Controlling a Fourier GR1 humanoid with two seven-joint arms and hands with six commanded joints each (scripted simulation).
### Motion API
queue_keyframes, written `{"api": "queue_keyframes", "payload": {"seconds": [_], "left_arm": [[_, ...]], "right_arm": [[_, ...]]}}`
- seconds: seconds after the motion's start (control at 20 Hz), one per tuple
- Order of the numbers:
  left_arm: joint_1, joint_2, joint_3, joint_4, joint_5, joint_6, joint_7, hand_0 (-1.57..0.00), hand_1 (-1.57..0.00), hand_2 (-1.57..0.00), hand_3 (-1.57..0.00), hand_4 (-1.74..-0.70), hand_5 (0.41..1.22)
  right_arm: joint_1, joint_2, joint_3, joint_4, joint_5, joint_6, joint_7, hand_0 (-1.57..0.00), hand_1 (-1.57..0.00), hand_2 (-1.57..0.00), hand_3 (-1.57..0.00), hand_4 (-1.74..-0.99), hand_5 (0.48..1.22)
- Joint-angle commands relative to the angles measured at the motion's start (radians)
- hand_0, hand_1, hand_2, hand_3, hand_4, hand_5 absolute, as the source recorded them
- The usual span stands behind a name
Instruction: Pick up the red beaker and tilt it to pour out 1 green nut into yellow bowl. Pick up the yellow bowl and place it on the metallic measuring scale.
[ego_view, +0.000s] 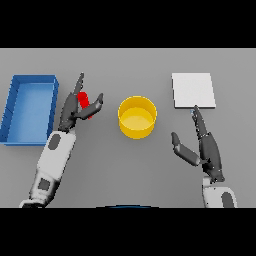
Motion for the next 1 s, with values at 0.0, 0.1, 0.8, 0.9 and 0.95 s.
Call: {"api": "queue_keyframes", "payload": {"seconds": [0.0, 0.1, 0.8, 0.9, 0.95], "left_arm": [[-0.006, -0.007, 0.001, 0.002, -0.001, 0.009, -0.016, 0.00, 0.00, 0.00, 0.00, -1.27, 0.692], [-0.020, -0.013, 0.023, 0.039, 0.010, 0.028, -0.060, -0.09, -0.14, -0.15, -0.05, -1.32, 0.741], [-0.067, -0.028, 0.046, 0.054, 0.022, 0.075, -0.120, -1.50, -1.50, -1.50, -1.47, -1.71, 1.126], [-0.094, -0.010, 0.021, 0.021, -0.002, 0.077, -0.071, -1.53, -1.53, -1.53, -1.51, -1.72, 1.126], [-0.094, 0.007, 0.002, 0.008, -0.020, 0.066, -0.063, -1.54, -1.54, -1.54, -1.52, -1.72, 1.127]], "right_arm": [[0.000, -0.003, -0.006, -0.001, -0.007, 0.002, 0.001, 0.00, 0.00, 0.00, 0.00, -1.265, 0.691], [0.004, 0.000, 0.000, -0.019, 0.007, -0.011, -0.003, 0.00, 0.00, 0.00, 0.00, -1.255, 0.691], [-0.031, 0.005, 0.003, 0.015, 0.039, -0.033, 0.006, 0.00, 0.00, 0.00, 0.00, -1.160, 0.664], [-0.022, 0.000, 0.008, 0.015, 0.062, -0.045, -0.011, 0.00, 0.00, 0.00, 0.00, -1.127, 0.659], [-0.020, -0.001, 0.008, 0.017, 0.073, -0.053, -0.012, 0.00, 0.00, 0.00, 0.00, -1.116, 0.656]]}}
